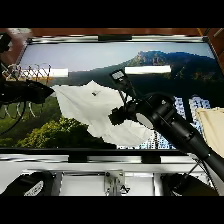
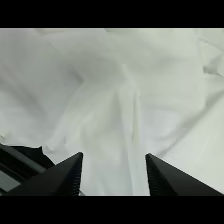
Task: Fold the shirts.
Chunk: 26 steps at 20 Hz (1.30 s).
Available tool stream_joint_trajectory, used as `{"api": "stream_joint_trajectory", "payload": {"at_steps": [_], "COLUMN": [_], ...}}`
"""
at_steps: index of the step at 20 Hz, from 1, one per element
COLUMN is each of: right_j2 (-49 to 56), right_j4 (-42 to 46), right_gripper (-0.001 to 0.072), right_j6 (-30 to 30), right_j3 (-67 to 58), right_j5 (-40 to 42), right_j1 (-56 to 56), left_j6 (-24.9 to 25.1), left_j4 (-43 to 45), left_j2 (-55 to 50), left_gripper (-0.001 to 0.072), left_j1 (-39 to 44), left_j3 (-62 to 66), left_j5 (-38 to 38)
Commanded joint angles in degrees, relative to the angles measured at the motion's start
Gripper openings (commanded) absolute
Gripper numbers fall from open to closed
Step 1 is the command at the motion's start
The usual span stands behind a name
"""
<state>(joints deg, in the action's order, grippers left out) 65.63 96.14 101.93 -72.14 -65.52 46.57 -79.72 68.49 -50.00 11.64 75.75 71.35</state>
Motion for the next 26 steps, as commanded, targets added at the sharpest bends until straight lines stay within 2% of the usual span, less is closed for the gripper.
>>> {"api": "stream_joint_trajectory", "payload": {"at_steps": [1, 6, 7, 10, 13, 14, 15, 16, 20, 22, 26], "right_j2": [4.0, 13.3, 14.4, 15.8, 18.1, 18.8, 19.0, 18.6, 11.9, 6.7, -0.9], "right_j4": [-11.2, -44.3, -47.4, -45.6, -44.2, -44.6, -44.7, -44.7, -44.5, -41.9, -27.2], "right_gripper": [0.0589, 0.0589, 0.0589, 0.0589, 0.0584, 0.0445, 0.0206, 0.0074, 0.0072, 0.0072, 0.0072], "right_j6": [-15.8, -36.1, -39.1, -41.8, -41.1, -40.8, -40.2, -39.3, -36.6, -30.7, -14.8], "right_j3": [0.0, 0.0, 0.0, 0.0, 0.0, 0.0, 0.0, -0.1, -0.1, -0.1, -0.1], "right_j5": [7.5, 12.0, 11.6, 11.6, 10.3, 9.1, 8.5, 8.5, 8.7, 8.5, 1.4], "right_j1": [-0.3, -5.4, -5.9, -6.0, -6.0, -6.0, -6.0, -6.1, -9.3, -12.8, -15.3], "left_j6": [1.7, 1.7, 1.7, 1.7, 1.7, 1.7, 1.7, 1.7, 1.7, 1.4, 0.6], "left_j4": [0.0, 0.2, 0.6, 1.1, 1.2, 1.6, 2.4, 3.2, 5.0, 5.0, 0.3], "left_j2": [2.2, 3.5, 3.5, 3.6, 3.6, 3.6, 3.5, 3.4, 1.4, -0.2, -3.0], "left_gripper": [0.0041, 0.0041, 0.0041, 0.0041, 0.0041, 0.0041, 0.0041, 0.0041, 0.0041, 0.0042, 0.0042], "left_j1": [-0.1, -0.2, -0.2, -0.2, -0.2, -0.2, -0.2, -0.2, -0.2, -0.2, -0.2], "left_j3": [0.2, 0.2, 0.2, 0.2, 0.2, 0.2, 0.2, 0.2, -1.1, -2.7, -7.5], "left_j5": [0.8, 0.9, 0.9, 0.9, 0.9, 0.9, 0.9, 0.9, 2.2, 6.2, 11.2]}}
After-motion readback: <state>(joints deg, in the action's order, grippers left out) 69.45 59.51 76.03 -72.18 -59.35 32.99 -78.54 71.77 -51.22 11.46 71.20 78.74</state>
